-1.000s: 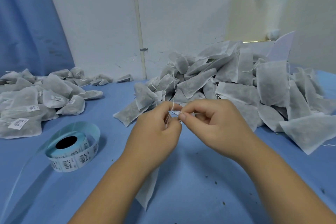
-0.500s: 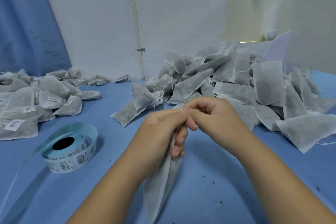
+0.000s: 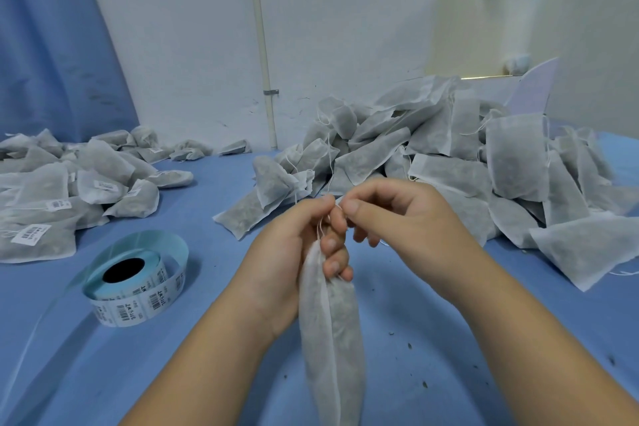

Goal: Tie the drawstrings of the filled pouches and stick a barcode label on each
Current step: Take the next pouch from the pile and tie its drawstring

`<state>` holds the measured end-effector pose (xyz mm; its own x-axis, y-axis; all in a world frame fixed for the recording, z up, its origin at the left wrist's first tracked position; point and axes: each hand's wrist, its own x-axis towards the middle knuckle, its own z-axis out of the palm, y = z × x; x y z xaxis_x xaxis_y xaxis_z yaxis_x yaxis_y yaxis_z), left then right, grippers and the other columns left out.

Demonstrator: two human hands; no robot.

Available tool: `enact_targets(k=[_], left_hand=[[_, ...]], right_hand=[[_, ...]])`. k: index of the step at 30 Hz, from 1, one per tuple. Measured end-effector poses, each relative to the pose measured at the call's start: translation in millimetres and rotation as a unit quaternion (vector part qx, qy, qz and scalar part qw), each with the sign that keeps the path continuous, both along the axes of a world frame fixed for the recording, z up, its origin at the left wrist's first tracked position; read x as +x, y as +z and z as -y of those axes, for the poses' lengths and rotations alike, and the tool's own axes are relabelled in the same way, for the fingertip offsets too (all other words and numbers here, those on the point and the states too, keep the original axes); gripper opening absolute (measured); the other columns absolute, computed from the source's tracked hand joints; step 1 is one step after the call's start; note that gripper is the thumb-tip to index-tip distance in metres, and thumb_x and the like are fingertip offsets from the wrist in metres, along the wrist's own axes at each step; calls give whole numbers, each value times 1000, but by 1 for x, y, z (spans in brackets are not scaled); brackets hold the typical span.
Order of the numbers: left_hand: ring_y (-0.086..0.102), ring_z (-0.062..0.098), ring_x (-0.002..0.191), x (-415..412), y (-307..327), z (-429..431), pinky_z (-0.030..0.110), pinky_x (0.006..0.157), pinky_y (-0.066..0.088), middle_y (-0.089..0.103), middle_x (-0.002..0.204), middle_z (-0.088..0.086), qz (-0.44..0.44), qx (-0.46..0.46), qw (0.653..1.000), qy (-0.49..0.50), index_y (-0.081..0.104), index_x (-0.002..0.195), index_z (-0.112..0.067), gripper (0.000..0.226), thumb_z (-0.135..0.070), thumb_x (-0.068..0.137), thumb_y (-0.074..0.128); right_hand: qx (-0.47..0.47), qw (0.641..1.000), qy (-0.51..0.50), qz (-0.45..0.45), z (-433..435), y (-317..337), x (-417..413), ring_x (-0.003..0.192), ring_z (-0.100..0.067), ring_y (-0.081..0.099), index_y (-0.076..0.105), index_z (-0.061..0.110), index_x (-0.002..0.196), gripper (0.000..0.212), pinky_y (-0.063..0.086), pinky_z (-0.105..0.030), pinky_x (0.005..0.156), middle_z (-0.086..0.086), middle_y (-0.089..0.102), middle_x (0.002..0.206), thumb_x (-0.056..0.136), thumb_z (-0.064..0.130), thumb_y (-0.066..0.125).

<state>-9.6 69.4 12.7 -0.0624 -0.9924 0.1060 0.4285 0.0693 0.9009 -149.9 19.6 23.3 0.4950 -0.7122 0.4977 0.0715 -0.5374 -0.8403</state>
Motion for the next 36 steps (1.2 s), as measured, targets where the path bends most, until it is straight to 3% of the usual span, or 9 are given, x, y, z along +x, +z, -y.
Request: enact_targets(k=[7,14,18,24,29,31,36], left_hand=[[37,14,40,6,-4,2,27,50,47,38,50,-1,89,-24,995,28,60,54,-15,27,-32,76,58],[37,13,39,7,-3,1,28,50,47,38,49,-1,111,-31,993,0,62,56,-14,31,-29,83,61],[31,10,36,9,2,-3,24,44,42,40,51,-3,143,-20,989,-17,67,60,-14,28,-31,81,59],[31,6,35,13,8,-8,22,42,39,47,56,-6,181,5,983,-23,74,65,-15,18,-29,77,74],[37,8,36,12,7,-8,23,45,45,54,61,-6,173,28,985,8,76,65,-14,22,-36,64,75],[38,8,37,13,6,-7,24,46,46,55,62,-6,177,34,983,17,76,66,-14,19,-31,65,84],[43,11,42,12,3,-5,27,51,49,58,66,-5,180,32,982,48,78,70,-12,20,-31,66,84]], right_hand=[[28,998,6,-56,4,1,-5,60,-7,59,73,19,67,22,45,-18,56,4,68,66,87,12,68],[86,993,49,-59,9,-2,-4,54,-9,54,69,21,61,16,43,-20,55,0,61,61,76,19,63],[103,989,86,-60,9,-3,-4,54,-9,50,68,20,61,19,42,-25,58,-5,63,66,76,17,57],[123,984,118,-45,12,-4,-5,54,-12,51,68,18,60,17,43,-22,53,-16,57,71,72,14,56],[133,983,121,-50,14,-5,-7,52,-12,52,68,19,60,19,42,-21,51,-7,56,61,72,13,56],[136,983,116,-51,16,-6,-7,51,-13,52,68,19,59,19,41,-21,50,-1,51,55,72,13,56],[138,982,115,-51,19,-8,-7,51,-12,54,69,21,58,23,42,-22,51,3,48,52,74,13,56]])
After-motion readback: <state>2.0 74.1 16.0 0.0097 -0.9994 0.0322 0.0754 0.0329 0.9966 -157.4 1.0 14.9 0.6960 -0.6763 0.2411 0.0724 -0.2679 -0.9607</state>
